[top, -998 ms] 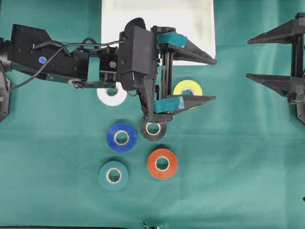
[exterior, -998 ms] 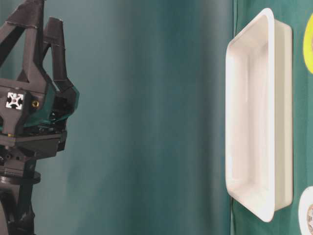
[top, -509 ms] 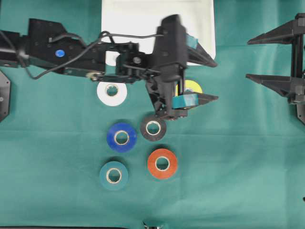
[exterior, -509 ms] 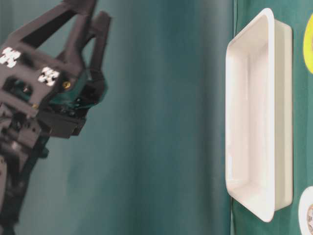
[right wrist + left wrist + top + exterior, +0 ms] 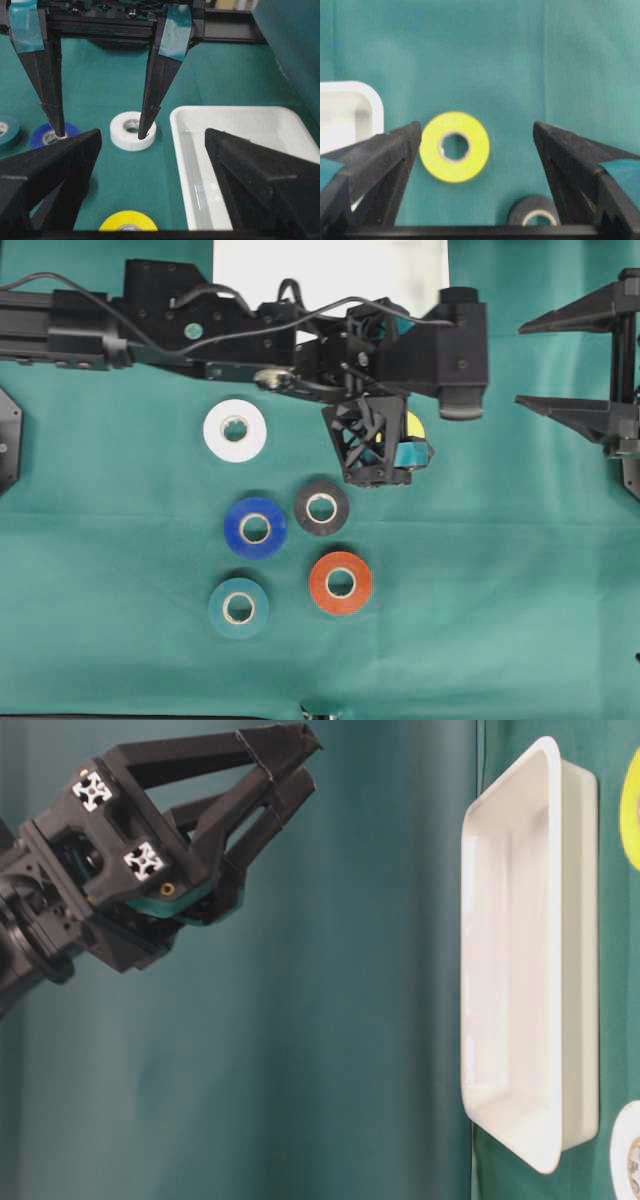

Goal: Pick up the tape from a random location and place it into the white case.
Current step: 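Move the open left gripper over the yellow tape roll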

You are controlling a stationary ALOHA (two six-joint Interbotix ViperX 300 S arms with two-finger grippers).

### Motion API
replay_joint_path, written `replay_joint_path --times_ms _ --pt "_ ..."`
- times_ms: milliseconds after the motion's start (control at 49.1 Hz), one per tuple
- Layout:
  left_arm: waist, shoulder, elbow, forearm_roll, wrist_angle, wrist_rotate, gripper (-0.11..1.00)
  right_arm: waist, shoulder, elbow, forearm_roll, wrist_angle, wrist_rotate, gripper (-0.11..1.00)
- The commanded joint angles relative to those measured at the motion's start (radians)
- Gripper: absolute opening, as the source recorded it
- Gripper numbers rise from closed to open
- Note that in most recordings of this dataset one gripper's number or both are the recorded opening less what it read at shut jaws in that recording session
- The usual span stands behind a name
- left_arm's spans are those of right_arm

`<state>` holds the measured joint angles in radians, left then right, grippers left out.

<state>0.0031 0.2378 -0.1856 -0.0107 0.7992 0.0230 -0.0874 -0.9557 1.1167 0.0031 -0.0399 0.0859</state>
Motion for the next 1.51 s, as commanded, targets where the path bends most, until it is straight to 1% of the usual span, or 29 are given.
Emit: replay_joint_path --times_ms 0,122,244,957,1120,1405,1486 --pt "0.0 -0.005 -0.067 0.003 0.054 0.002 0.98 0.0 0.006 -0.017 -0.002 -0.003 0.002 0.93" --pt "-0.002 0.012 -0.104 0.003 0.103 0.003 0.98 -0.002 0.008 -0.017 0.0 -0.003 0.002 0.93" --pt "0.0 0.018 -0.115 0.003 0.123 0.002 0.98 0.0 0.008 -0.017 -0.002 -0.003 0.003 0.93" --pt "0.0 0.018 -0.107 0.003 0.103 0.0 0.98 0.0 0.008 -0.017 -0.002 -0.003 0.003 0.93" --pt "0.0 0.021 -0.081 0.003 0.077 -0.003 0.98 0.0 0.008 -0.015 -0.002 -0.003 0.003 0.93" --pt "-0.002 0.029 0.014 0.003 -0.026 -0.012 0.98 0.0 0.008 -0.015 -0.002 -0.003 0.003 0.93" --pt "-0.005 0.031 0.037 0.002 -0.064 -0.026 0.98 0.0 0.008 -0.015 -0.002 -0.003 0.002 0.93"
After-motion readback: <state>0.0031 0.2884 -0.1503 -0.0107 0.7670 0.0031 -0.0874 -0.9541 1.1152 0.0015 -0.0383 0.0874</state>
